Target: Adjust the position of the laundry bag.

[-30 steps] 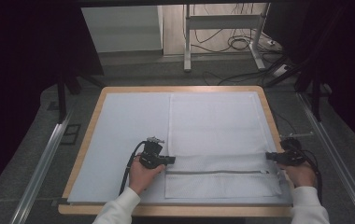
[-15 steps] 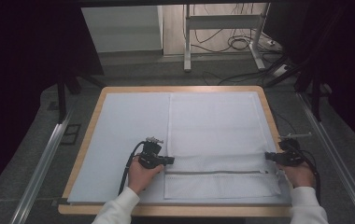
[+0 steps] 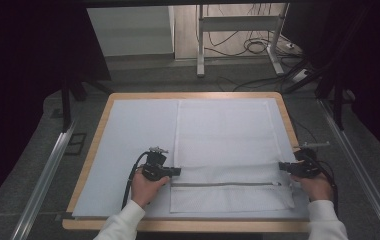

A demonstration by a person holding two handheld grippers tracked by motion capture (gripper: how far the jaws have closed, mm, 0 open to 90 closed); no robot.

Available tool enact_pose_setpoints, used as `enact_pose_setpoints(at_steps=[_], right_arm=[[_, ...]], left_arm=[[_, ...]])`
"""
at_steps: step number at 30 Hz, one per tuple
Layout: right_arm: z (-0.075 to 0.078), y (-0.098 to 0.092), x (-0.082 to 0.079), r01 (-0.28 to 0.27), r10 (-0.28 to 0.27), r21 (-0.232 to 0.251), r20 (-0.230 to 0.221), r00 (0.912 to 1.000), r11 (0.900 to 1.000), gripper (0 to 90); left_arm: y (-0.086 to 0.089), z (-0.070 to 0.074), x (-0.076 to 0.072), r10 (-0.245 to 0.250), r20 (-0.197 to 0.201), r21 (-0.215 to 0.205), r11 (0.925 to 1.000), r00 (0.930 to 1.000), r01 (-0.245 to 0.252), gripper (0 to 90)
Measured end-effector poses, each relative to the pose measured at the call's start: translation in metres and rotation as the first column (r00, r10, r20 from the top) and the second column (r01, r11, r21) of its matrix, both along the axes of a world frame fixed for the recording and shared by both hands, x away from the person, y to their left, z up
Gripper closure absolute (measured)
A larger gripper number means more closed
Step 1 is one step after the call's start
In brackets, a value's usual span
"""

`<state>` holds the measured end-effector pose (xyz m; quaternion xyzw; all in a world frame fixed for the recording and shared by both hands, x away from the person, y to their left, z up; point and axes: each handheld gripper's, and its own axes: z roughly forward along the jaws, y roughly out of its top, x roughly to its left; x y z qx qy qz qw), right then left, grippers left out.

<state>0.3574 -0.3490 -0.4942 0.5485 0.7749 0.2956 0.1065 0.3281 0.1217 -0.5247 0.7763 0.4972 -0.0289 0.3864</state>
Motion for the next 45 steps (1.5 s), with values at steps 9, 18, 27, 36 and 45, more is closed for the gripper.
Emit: enact_pose_setpoints(at_steps=[9, 18, 27, 36, 45], right_arm=[[0.000, 0.009, -0.002, -0.023, 0.023, 0.011, 0.004, 0.9997, 1.000, 87.1], [0.002, 0.019, -0.004, -0.052, 0.052, 0.007, 0.009, 0.9986, 0.999, 87.1], [0.001, 0.026, -0.005, -0.066, 0.066, 0.006, 0.011, 0.9978, 0.998, 87.1], [0.000, 0.032, -0.005, -0.071, 0.071, 0.005, 0.020, 0.9973, 0.997, 87.1], [0.000, 0.042, -0.004, -0.091, 0.091, -0.005, 0.025, 0.9956, 0.996, 87.1]], left_arm=[[0.012, 0.002, -0.003, 0.007, 0.003, -0.014, 0.9999, 1.0000, -0.007, 89.0], [0.023, 0.004, -0.008, 0.017, 0.014, -0.012, 0.9998, 0.9998, -0.017, 88.9], [0.030, 0.003, -0.008, 0.021, 0.007, -0.005, 0.9998, 0.9998, -0.021, 88.9], [0.036, 0.003, -0.010, 0.033, 0.004, -0.011, 0.9994, 0.9995, -0.033, 88.9], [0.044, 0.001, -0.011, 0.048, -0.002, -0.006, 0.9989, 0.9989, -0.048, 88.8]])
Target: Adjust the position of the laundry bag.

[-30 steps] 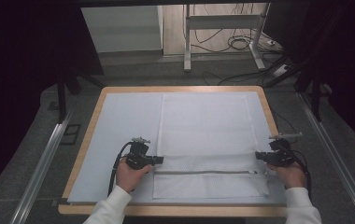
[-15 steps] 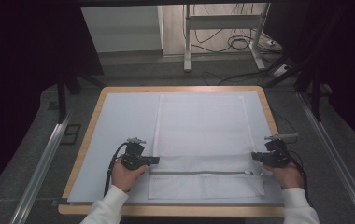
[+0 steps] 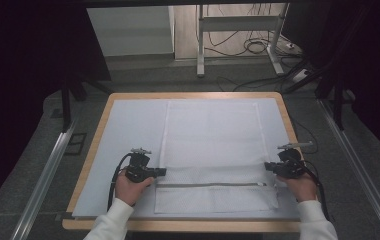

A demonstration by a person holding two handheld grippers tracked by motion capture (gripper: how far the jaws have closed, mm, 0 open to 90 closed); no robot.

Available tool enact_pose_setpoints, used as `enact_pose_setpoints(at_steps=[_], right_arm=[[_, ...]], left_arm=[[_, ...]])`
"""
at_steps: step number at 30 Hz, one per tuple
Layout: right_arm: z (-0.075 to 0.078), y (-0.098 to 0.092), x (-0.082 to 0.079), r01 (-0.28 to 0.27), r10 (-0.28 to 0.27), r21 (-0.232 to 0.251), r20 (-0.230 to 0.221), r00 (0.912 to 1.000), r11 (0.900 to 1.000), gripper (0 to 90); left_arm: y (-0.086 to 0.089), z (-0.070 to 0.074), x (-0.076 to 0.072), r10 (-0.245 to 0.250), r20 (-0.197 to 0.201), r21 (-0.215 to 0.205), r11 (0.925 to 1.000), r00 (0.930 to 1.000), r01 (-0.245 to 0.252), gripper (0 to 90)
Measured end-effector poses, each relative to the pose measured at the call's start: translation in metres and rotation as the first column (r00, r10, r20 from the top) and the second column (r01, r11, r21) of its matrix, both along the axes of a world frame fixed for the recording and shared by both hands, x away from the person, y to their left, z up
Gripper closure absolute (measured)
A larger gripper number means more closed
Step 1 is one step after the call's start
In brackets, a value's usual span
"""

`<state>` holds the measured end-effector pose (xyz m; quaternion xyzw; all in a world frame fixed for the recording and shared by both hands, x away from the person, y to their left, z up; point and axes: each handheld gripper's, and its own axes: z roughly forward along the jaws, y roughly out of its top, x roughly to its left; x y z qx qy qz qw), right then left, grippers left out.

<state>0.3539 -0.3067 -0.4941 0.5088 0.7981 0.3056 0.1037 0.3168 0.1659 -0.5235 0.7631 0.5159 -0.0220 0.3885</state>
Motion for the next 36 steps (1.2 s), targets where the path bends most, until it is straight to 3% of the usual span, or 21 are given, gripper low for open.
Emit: enact_pose_setpoints(at_steps=[14, 36], right_arm=[[-0.001, 0.010, 0.003, -0.003, 0.003, 0.009, 0.021, 0.9998, 1.000, 87.1], [-0.003, 0.026, 0.005, -0.037, 0.037, 0.027, 0.018, 0.9992, 0.999, 87.1]], left_arm=[[0.011, 0.000, 0.000, 0.015, -0.005, -0.005, 0.9999, 0.9999, -0.015, 88.8], [0.032, -0.001, -0.001, 0.041, -0.013, -0.008, 0.9991, 0.9991, -0.041, 88.7]])
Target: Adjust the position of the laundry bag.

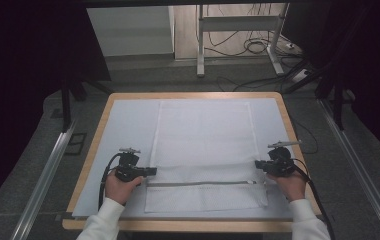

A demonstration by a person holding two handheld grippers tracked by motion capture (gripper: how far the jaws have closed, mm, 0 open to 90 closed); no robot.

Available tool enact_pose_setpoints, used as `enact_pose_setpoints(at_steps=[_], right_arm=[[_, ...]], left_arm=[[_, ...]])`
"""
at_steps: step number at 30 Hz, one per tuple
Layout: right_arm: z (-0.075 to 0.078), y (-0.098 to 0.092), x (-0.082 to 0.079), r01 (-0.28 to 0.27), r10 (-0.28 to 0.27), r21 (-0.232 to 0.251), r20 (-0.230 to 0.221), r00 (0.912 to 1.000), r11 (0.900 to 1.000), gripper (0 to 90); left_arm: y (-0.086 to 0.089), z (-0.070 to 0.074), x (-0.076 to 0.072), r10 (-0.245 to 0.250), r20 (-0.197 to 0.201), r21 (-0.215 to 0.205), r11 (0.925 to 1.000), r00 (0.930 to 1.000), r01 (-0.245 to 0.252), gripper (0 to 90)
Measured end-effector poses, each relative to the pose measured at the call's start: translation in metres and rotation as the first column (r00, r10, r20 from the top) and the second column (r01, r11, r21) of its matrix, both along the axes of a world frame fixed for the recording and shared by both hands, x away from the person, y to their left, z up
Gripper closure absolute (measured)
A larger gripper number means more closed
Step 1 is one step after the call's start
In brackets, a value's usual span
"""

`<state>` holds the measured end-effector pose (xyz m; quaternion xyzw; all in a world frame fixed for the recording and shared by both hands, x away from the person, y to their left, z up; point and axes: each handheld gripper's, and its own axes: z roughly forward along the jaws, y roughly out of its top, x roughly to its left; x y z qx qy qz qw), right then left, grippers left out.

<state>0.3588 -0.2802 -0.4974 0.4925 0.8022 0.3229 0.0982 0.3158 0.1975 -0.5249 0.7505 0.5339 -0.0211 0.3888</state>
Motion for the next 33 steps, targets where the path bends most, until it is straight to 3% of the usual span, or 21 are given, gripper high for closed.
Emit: enact_pose_setpoints(at_steps=[33], right_arm=[[-0.002, 0.027, 0.000, -0.062, 0.062, 0.021, -0.001, 0.9981, 0.998, 87.0]], left_arm=[[0.028, 0.000, -0.008, 0.052, -0.004, 0.007, 0.9986, 0.9987, -0.052, 88.5]])
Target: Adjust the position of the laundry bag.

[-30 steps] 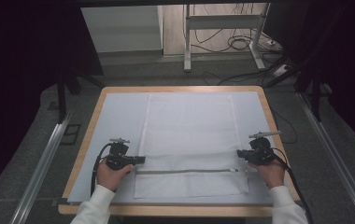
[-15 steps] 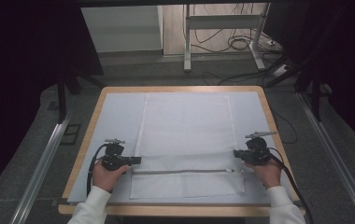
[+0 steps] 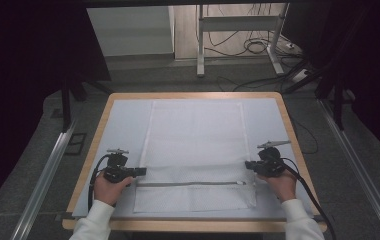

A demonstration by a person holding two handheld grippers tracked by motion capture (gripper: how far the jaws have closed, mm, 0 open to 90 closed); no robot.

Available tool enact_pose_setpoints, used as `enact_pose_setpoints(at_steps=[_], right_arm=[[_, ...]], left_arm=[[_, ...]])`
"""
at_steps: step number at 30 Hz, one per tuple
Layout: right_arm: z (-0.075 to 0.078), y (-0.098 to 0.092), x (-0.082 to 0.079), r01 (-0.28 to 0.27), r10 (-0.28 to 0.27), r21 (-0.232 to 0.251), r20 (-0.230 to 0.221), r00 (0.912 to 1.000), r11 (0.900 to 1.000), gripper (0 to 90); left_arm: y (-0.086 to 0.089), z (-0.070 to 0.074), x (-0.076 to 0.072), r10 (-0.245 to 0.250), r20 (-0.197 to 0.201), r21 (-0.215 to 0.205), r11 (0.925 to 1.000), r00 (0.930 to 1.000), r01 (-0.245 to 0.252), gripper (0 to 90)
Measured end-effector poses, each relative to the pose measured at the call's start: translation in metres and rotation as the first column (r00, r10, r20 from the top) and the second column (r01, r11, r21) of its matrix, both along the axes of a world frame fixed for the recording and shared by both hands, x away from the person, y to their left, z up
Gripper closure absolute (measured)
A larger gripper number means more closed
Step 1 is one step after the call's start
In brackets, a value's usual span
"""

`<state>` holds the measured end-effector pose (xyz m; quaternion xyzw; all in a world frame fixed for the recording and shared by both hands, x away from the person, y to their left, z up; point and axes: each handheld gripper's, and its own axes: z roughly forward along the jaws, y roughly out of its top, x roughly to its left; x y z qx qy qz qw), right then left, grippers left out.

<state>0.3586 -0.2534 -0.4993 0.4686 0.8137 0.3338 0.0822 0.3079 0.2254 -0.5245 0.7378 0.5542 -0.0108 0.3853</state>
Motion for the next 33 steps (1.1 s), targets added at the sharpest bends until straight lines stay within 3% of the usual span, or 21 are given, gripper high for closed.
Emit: enact_pose_setpoints(at_steps=[6, 8, 11, 16, 20, 33], right_arm=[[-0.001, 0.001, 0.000, -0.012, 0.012, -0.013, -0.010, 0.9999, 1.000, 85.2], [0.000, 0.000, 0.000, -0.006, 0.006, -0.013, -0.001, 1.0000, 1.000, 75.3], [0.003, -0.004, 0.000, 0.003, -0.003, 0.004, 0.025, 0.9997, 1.000, 54.1], [0.009, -0.013, -0.002, 0.030, -0.033, 0.040, 0.072, 0.9969, 0.999, 39.9], [0.012, -0.020, -0.007, 0.049, -0.055, 0.064, 0.094, 0.9940, 0.997, 33.5], [0.013, -0.035, -0.018, 0.081, -0.089, 0.078, 0.103, 0.9907, 0.994, 27.9]], left_arm=[[0.002, -0.001, -0.001, 0.009, 0.006, 0.005, 0.9999, 0.9999, -0.009, 85.7], [0.002, 0.000, -0.001, 0.020, 0.026, 0.028, 0.9994, 0.9994, -0.021, 75.8], [0.002, 0.005, -0.002, 0.041, 0.091, 0.052, 0.9976, 0.9950, -0.045, 55.0], [0.002, 0.020, -0.007, 0.080, 0.178, 0.035, 0.9955, 0.9808, -0.088, 35.1], [-0.002, 0.029, -0.011, 0.077, 0.207, 0.012, 0.9966, 0.9752, -0.081, 33.2], [-0.030, 0.036, -0.017, 0.006, 0.206, 0.031, 0.9995, 0.9786, -0.012, 34.6]])
